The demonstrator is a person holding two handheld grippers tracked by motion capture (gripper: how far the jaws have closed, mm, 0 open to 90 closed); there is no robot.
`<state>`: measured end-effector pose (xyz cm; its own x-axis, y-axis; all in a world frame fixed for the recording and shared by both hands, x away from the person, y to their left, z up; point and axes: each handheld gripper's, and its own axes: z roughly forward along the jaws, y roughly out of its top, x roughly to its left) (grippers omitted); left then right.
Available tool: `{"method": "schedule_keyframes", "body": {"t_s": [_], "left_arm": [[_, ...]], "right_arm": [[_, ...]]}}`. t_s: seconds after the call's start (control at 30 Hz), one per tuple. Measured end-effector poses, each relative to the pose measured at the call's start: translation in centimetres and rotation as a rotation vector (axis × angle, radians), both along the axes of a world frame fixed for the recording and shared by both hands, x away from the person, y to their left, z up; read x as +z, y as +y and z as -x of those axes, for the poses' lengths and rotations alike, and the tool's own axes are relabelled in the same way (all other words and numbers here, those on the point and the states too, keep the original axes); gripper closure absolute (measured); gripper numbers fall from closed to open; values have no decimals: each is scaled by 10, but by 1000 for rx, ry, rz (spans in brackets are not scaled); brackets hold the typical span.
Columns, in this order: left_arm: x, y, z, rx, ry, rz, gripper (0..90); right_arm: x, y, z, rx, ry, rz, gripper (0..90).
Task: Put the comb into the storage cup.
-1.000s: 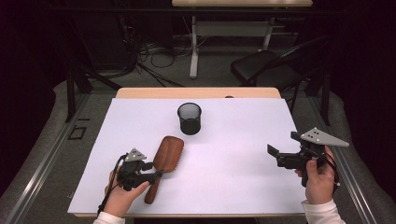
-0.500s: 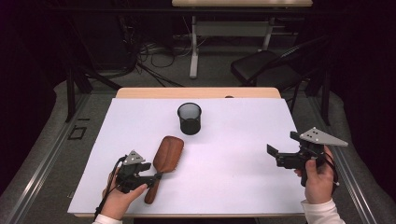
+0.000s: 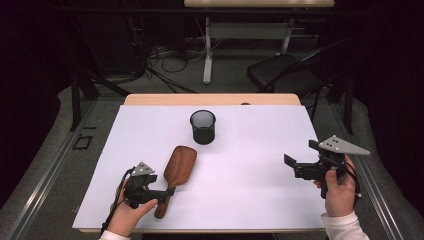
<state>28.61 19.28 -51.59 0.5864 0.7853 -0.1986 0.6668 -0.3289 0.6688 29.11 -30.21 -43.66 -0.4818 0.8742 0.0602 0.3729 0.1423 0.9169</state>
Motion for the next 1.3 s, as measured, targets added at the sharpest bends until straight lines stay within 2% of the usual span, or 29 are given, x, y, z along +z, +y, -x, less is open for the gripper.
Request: {"method": "schedule_keyframes", "body": {"t_s": [0.2,0.43,0.6,0.73,0.93,1.0,1.1,1.2,1.3], "left_arm": [[-1,0,-1,11,8,14,125],[-3,0,0,11,14,7,89],[-5,-2,0,7,20,-5,42],[-7,-5,1,-10,24,-38,8],[-8,-7,2,-10,40,-71,4],[-8,-8,1,-13,33,-90,4],[-8,-10,2,-9,33,-94,3],[-8,-13,1,-31,56,-92,4],[-8,-14,1,-25,71,-91,4]], "right_arm": [[-2,3,-3,10,7,8,0],[-1,4,-3,11,3,5,0],[-2,4,-4,11,1,4,0],[-2,4,-4,11,8,7,0],[-2,5,-4,14,4,10,0],[-2,5,-5,17,5,12,0],[-2,5,-5,17,8,9,0],[-3,5,-5,19,8,8,0],[-2,5,-4,23,5,9,0]]}}
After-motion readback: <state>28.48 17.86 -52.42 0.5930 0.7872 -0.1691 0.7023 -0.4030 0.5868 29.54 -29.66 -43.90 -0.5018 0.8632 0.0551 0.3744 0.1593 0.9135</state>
